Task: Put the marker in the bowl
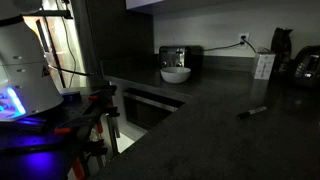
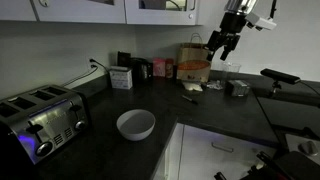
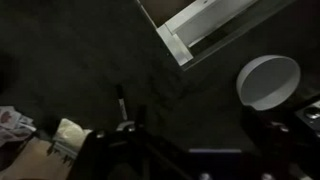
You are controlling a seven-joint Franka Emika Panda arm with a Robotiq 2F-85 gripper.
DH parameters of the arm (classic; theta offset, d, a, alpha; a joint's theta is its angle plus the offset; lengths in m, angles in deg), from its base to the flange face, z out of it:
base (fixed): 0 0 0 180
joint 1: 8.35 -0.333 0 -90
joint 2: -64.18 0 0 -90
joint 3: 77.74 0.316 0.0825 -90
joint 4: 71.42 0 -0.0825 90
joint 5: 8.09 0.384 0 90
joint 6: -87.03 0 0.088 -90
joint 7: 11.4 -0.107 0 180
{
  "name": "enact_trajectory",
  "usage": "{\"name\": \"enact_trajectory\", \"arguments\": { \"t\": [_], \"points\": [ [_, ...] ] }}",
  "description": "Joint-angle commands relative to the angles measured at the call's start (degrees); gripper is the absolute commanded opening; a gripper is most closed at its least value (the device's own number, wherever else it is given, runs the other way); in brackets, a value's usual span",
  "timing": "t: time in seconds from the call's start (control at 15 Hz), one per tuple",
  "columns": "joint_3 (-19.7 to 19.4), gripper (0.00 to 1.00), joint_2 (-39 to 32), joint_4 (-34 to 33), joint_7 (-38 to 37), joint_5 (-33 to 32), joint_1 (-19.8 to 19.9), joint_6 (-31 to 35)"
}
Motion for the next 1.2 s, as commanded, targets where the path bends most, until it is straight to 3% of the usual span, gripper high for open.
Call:
{"name": "enact_trajectory", "arguments": {
  "t": [0.0, 0.33, 0.73, 1.13],
  "points": [
    [0.9, 1.0, -0.1, -0.1, 0.4, 0.5, 1.0, -0.1],
    [0.5, 1.0, -3.4, -1.6, 2.6, 0.2, 0.6, 1.1],
    [-0.1, 1.0, -22.8, -10.1, 11.9, 1.0, 1.8, 5.7],
    [6.7, 1.0, -42.4, -23.0, 15.4, 2.8, 7.3, 10.6]
  ]
}}
